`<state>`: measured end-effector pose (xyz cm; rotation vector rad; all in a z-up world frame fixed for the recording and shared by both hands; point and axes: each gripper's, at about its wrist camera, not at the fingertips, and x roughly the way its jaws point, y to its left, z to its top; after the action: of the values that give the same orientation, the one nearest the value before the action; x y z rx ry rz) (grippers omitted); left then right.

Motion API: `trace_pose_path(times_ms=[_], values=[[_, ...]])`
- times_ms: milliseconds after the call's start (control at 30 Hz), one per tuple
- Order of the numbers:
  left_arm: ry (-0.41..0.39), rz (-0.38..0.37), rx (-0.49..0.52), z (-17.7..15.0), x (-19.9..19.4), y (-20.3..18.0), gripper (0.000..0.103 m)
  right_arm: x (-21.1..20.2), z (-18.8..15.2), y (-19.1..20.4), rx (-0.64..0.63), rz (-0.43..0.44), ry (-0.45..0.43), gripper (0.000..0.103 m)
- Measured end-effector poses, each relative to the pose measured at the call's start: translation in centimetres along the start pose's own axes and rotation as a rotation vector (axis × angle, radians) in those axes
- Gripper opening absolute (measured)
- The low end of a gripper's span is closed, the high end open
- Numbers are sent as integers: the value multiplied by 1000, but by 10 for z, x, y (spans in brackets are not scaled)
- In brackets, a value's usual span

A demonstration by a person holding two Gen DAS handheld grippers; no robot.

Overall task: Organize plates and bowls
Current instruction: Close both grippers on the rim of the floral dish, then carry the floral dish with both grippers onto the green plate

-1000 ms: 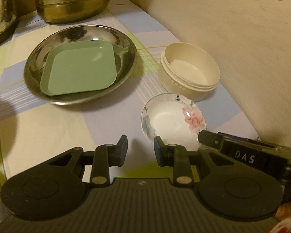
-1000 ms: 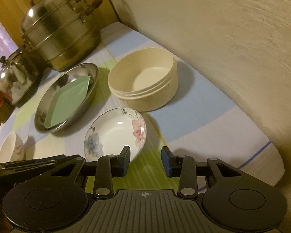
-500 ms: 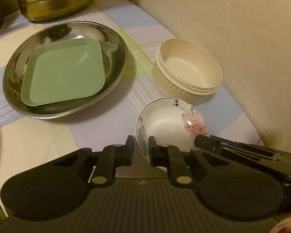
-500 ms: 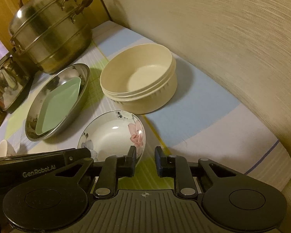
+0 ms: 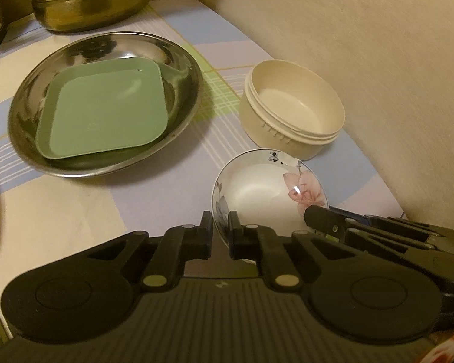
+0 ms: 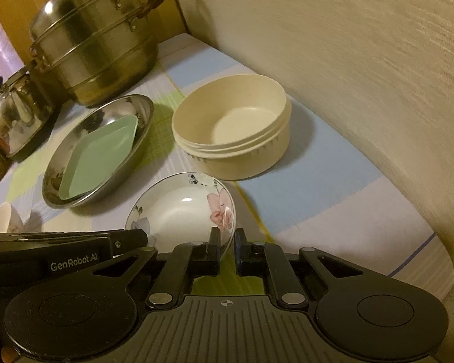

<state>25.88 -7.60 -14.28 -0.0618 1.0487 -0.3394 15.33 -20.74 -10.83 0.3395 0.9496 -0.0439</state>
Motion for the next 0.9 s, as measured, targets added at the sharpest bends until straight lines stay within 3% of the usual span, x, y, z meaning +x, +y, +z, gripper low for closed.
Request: trace_pose_path(times_ms=[467,900], values=[[-99,64,-113,2,-47,35,8,-6,20,42,-110,102,-19,9],[-168,139,-194,34,-51,80,8,30,57,93,-195,173,-41,9]])
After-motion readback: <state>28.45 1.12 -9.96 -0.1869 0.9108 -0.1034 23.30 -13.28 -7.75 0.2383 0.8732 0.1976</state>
